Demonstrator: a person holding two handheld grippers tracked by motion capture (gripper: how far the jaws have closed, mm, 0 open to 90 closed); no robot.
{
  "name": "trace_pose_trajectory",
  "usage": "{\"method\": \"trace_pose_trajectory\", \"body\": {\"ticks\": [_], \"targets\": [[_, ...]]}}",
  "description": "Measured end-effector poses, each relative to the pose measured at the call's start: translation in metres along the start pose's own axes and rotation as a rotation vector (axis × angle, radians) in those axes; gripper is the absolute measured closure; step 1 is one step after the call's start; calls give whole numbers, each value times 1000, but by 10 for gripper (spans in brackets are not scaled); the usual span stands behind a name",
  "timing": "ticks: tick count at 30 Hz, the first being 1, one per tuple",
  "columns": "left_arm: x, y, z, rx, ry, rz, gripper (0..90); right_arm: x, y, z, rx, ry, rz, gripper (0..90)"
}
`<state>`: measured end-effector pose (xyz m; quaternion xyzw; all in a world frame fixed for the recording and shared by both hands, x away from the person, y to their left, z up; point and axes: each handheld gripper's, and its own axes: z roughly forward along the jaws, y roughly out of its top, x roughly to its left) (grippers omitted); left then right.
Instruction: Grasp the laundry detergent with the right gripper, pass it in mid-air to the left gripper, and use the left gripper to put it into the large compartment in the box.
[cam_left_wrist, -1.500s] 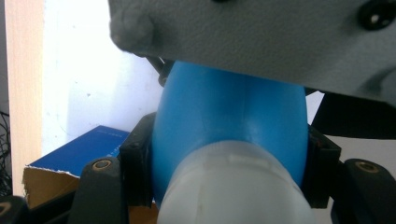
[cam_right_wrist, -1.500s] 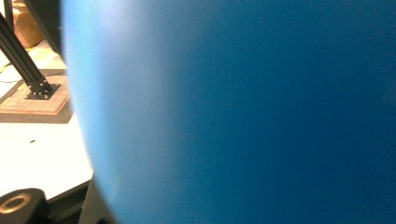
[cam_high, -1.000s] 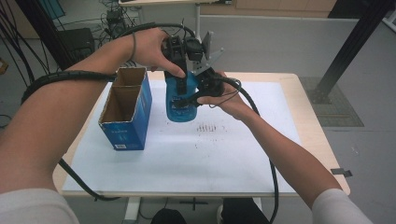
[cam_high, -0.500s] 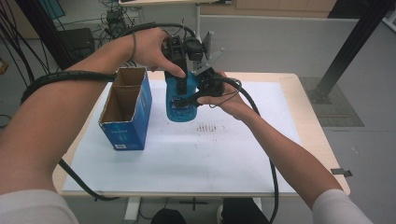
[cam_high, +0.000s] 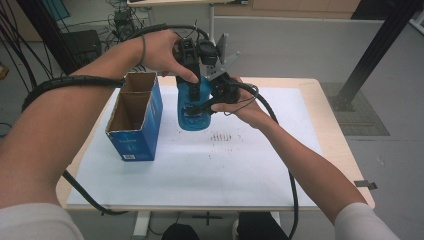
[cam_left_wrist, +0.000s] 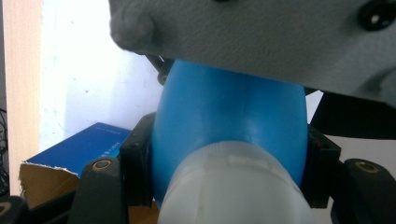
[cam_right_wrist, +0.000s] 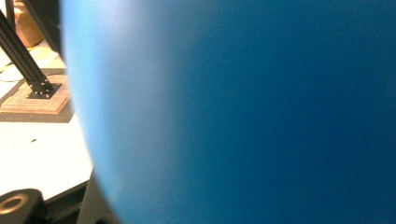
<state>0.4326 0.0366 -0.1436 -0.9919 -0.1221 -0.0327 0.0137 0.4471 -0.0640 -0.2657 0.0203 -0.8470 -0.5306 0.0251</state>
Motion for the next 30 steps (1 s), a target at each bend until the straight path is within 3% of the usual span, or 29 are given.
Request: {"method": "trace_pose_trajectory", "body": {"ticks": [22,25,30], "targets": [[0,-2,-1,-10,2,-15,372,1,0,0,2,-8,6,412],[0,-3,-2,-14,3,-21,373,1,-1,-2,-6,-11,14,345],[2,-6,-7,-26,11,-40,373,0,-5,-11,19,-59,21,250]]}}
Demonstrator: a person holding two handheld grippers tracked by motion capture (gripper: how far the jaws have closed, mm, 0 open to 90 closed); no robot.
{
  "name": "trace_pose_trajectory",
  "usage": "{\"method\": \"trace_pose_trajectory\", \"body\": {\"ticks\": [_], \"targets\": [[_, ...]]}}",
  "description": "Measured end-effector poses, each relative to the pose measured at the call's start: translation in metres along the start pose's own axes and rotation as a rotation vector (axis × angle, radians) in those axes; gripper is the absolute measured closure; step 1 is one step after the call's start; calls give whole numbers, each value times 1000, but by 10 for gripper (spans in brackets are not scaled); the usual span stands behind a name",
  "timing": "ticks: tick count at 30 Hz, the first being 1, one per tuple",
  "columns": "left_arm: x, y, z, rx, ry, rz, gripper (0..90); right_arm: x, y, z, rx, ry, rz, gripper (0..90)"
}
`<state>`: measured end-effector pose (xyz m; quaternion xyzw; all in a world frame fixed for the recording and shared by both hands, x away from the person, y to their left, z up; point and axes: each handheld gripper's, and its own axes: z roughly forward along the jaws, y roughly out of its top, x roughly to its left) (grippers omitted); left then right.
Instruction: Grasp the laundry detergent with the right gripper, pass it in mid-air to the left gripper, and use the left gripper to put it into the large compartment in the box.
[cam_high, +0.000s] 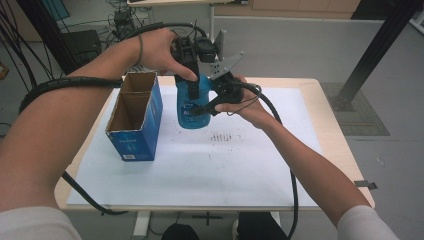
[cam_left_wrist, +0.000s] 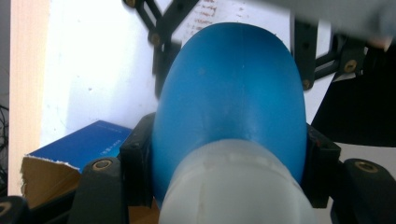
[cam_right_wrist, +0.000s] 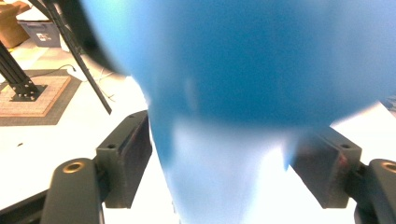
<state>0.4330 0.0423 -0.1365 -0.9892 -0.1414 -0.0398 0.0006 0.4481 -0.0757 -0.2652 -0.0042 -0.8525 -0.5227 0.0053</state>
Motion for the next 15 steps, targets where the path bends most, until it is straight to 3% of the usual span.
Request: {"method": "trace_pose_trajectory", "body": {"ticks": [3,5,8,11,13,15], "targets": [[2,-1,-2,-3,0,-22,373,1,-2,-7,27,-10,7,218],[5,-2,-4,1,5,-43,372,1,-4,-12,52,-46,21,154],[7,-4,-7,6,14,-79,372,-1,-9,-21,68,-25,102,90],[10,-5,-12,11,14,-119,372,0,-14,-31,106,-63,136,55],[12,-6,-17,16,20,-156,372,1,-17,-39,114,-59,165,39],[14,-6,-23,24,38,-185,372,0,-17,-44,161,-49,198,22]]}}
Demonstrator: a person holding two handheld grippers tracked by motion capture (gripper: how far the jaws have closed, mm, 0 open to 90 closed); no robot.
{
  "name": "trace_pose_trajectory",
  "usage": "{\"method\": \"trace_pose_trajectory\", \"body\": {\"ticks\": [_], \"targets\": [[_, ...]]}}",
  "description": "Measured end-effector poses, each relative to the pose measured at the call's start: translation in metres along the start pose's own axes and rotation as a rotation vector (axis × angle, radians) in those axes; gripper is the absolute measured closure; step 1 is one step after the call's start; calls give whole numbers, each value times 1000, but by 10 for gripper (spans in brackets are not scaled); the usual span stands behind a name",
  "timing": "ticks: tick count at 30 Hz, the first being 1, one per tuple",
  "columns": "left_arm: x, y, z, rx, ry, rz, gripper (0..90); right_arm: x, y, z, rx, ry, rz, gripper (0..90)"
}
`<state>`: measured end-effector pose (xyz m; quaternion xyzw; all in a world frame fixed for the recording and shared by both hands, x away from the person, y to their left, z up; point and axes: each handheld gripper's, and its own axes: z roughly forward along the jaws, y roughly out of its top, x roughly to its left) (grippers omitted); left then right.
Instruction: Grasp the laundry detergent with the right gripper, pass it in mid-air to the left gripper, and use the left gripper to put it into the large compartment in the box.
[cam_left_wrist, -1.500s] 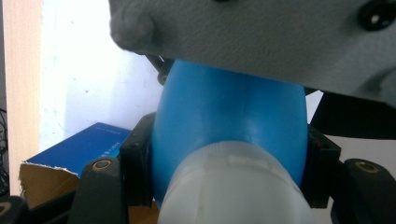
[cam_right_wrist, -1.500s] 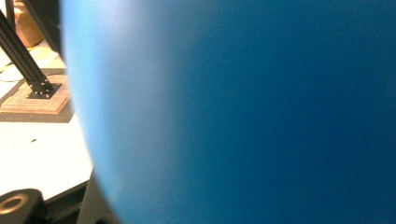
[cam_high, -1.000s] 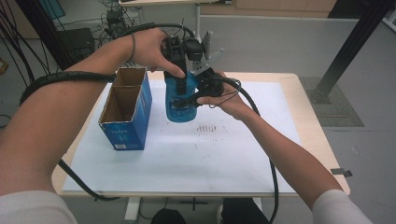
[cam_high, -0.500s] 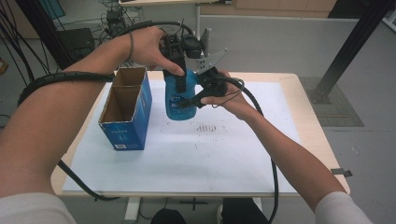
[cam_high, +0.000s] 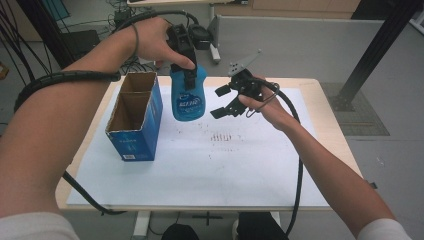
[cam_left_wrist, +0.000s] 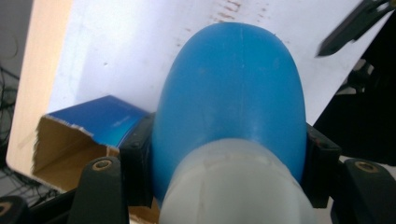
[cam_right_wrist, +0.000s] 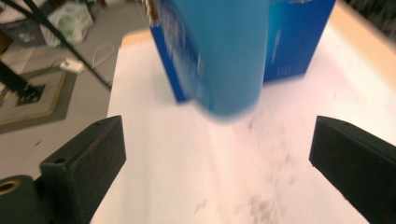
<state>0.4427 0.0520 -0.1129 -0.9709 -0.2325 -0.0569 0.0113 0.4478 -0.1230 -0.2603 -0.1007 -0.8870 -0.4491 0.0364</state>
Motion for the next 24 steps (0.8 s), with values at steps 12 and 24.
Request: {"method": "trace_pose_trajectory", "body": {"ticks": [12,24], "targets": [[12,-17,-41,11,83,-222,371,13,-24,-40,168,-66,28,29],[34,-50,-92,-34,109,-552,371,31,-41,-74,251,-119,17,33]]}}
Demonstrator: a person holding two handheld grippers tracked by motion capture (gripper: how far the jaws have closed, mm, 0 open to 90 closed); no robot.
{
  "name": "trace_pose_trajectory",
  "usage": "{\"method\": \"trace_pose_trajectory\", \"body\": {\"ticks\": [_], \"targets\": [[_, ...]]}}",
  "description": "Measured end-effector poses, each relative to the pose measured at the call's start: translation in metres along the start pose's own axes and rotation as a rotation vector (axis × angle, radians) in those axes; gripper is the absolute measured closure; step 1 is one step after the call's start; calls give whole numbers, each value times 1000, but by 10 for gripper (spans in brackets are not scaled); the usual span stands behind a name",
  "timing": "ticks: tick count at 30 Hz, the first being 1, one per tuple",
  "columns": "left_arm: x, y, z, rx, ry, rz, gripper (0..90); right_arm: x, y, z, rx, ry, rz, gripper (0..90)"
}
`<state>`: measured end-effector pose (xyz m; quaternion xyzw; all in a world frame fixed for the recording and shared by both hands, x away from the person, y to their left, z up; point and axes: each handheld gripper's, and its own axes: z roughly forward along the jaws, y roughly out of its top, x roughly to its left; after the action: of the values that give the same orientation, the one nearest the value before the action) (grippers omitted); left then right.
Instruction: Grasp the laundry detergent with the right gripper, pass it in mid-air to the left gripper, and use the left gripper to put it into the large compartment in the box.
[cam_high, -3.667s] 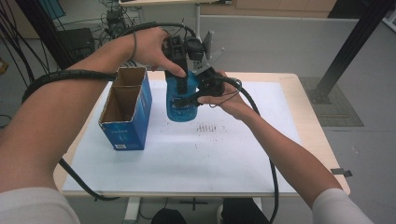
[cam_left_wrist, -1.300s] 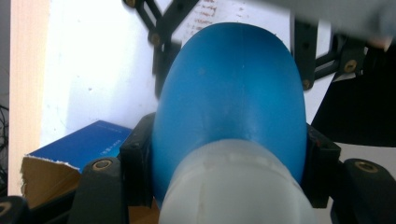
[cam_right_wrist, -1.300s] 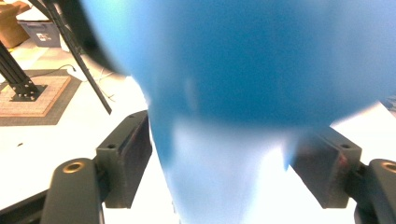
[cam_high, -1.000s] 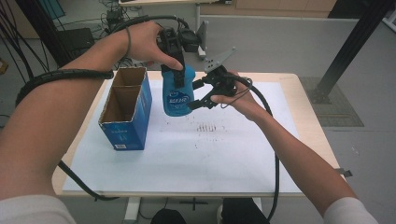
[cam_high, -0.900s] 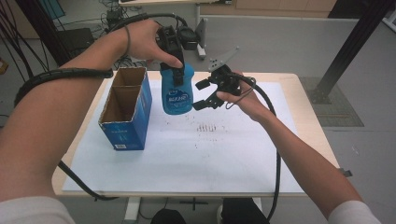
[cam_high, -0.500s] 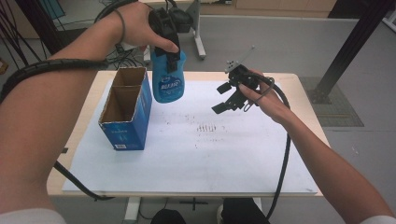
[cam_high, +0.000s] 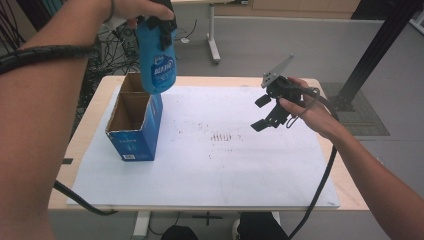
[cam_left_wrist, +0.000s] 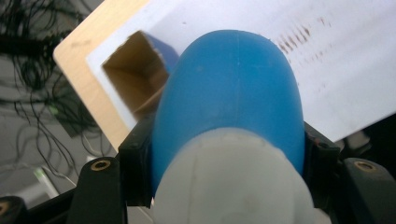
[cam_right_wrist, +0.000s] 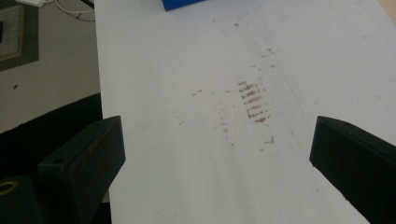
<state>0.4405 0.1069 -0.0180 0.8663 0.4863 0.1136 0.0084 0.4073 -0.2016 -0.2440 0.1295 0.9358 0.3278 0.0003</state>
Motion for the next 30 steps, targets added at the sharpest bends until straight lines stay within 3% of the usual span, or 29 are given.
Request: {"method": "trace_pose_trajectory", "body": {"ticks": [2,14,22,30], "targets": [[9,-3,-7,-19,5,-77,371,2,-4,-4,15,-6,-3,34],[50,-17,-27,-36,65,-372,372,6,-19,-23,45,-45,2,36],[70,-27,-21,-39,92,-504,372,4,-22,-25,59,-53,0,38],[82,-36,-6,-34,81,-567,372,2,-25,-24,72,-56,-5,39]]}}
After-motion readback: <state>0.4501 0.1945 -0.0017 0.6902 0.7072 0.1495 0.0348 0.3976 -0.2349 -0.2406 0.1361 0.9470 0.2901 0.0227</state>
